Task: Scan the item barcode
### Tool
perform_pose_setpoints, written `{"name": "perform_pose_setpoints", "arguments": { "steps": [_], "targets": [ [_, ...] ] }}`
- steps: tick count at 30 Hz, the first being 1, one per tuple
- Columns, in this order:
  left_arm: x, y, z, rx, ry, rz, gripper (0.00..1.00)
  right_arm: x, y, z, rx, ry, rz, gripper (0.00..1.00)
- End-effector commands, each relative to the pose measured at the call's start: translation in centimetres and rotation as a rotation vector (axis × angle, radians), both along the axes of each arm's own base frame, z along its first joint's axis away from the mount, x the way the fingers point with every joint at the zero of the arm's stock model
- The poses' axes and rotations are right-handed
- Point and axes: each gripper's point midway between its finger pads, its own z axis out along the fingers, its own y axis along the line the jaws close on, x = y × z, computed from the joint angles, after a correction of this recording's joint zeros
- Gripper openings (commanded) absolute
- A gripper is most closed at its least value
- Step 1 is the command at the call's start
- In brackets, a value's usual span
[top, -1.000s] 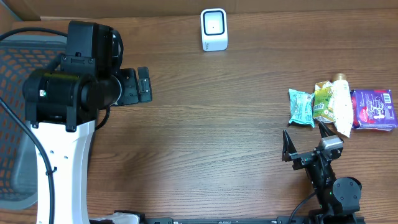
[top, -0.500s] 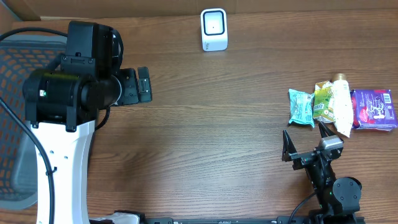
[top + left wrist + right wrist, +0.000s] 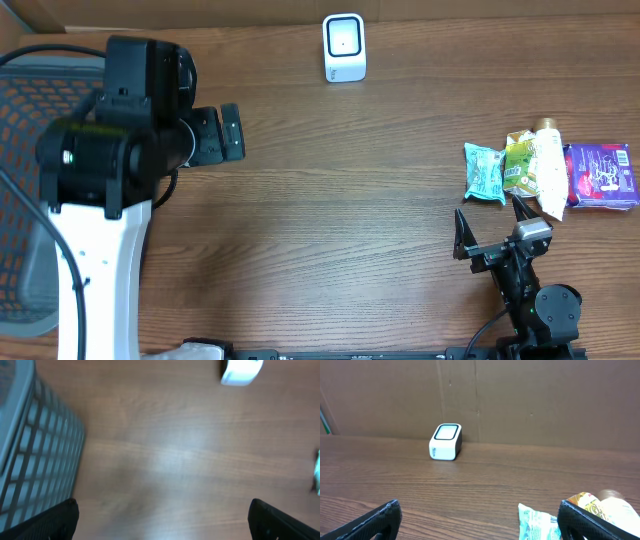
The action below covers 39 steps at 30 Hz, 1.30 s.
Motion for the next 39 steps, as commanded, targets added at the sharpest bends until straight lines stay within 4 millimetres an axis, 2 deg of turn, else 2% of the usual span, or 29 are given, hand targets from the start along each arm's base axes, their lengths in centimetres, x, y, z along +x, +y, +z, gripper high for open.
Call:
{"name": "perform_pose_setpoints", "arguments": {
  "steps": [1, 4, 11, 16, 22, 29, 39],
  "targets": [
    [-0.8, 0.2, 0.9, -0.02, -0.12, 0.003, 1.0, 0.0, 0.2, -0.2, 0.003, -0.002, 0.009, 1.0],
    [-0.4, 0.8, 0.3, -0.03, -0.225, 0.023, 0.99, 0.0, 0.2, -0.2, 0.003, -0.002, 0.009, 1.0],
    [-0.8, 3.6, -4.0, -0.035, -0.421, 0.073, 1.0, 0.0, 0.2, -0.2, 0.003, -0.002, 0.009, 1.0],
    [-1.2, 3.2, -5.8, 0.036, -0.645, -0.037, 0.99, 0.0, 0.2, -0.2, 0.003, -0.002, 0.009, 1.0],
    [-2.6, 2.5, -7.9, 0.148, -0.888, -0.139, 1.0, 0.0, 0.2, -0.2, 0.003, -0.002, 0.009, 1.0],
    [-4.5, 2.5, -12.1, 0.254, -0.961, -0.186, 1.0, 0.0, 0.2, -0.2, 0.003, -0.002, 0.009, 1.0],
    [-5.7, 2.5, -15.5, 0.364, -0.994, -0.228, 1.0, 0.0, 0.2, -0.2, 0.003, -0.002, 0.009, 1.0]
  ]
}}
